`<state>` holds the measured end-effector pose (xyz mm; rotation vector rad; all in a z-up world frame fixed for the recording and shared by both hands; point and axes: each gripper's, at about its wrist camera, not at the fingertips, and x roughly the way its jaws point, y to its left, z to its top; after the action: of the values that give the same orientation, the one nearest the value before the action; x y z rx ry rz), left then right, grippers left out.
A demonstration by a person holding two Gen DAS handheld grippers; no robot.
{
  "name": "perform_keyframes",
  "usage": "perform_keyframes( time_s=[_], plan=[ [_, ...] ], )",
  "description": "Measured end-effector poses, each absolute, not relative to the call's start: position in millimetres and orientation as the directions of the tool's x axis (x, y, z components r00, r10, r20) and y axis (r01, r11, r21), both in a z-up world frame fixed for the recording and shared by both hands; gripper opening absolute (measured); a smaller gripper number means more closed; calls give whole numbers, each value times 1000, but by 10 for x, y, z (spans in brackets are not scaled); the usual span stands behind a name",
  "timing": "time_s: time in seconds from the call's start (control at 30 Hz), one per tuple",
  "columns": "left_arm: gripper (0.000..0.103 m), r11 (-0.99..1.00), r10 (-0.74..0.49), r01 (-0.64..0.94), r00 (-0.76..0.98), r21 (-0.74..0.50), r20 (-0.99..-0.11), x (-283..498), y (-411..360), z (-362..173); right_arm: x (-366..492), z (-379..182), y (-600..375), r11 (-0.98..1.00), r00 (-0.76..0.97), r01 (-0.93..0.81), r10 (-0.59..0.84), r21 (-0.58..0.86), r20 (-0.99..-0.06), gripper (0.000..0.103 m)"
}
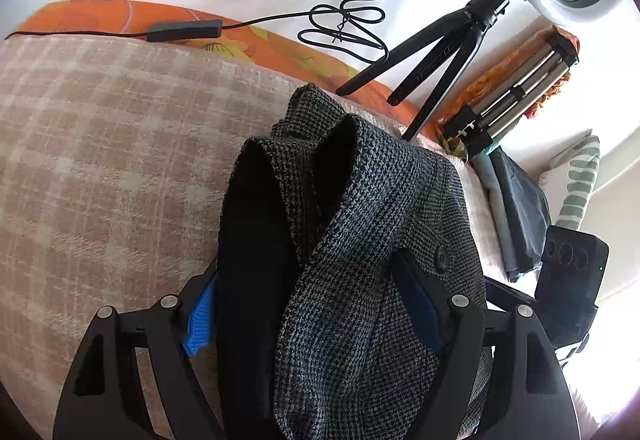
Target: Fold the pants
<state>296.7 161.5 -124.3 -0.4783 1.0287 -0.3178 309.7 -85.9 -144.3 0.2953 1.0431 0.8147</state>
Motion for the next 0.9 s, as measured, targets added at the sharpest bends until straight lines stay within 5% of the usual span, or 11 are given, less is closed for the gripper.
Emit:
perform_keyframes(
  time_s=[0.03, 0.07, 0.23, 0.3, 0.47, 0.67, 0.9],
  plan=[
    [76, 855, -464, 29, 491, -519, -737, 2969, 1607, -1243, 3086, -1449, -807, 679, 250, -460, 718, 573, -650, 83],
    [63, 858, -460, 31, 494, -514, -738, 2975, 1588, -1248, 3079, -1449, -773, 681, 256, -462, 716, 568, -649, 82],
    [48, 879, -424, 33, 512, -476, -747, 2975, 1528, -1242, 3033, -1433, -656, 701, 271, -451, 697, 552, -664, 49],
    [43, 878, -424, 34, 517, -477, -743, 2963, 1531, -1224, 3087, -1428, -707, 699, 272, -440, 702, 563, -659, 44],
    [39, 899, -389, 37, 526, -437, -756, 2968, 1490, -1208, 3208, -1482, -818, 676, 252, -421, 728, 605, -638, 48],
    [27, 953, -281, 80, 594, -292, -753, 2839, 1245, -1022, 3136, -1318, -705, 742, 326, -478, 646, 469, -690, 27],
    [22, 950, -289, 92, 629, -299, -722, 2752, 1208, -894, 2908, -957, -582, 770, 430, -567, 579, 292, -693, 16]
  ],
)
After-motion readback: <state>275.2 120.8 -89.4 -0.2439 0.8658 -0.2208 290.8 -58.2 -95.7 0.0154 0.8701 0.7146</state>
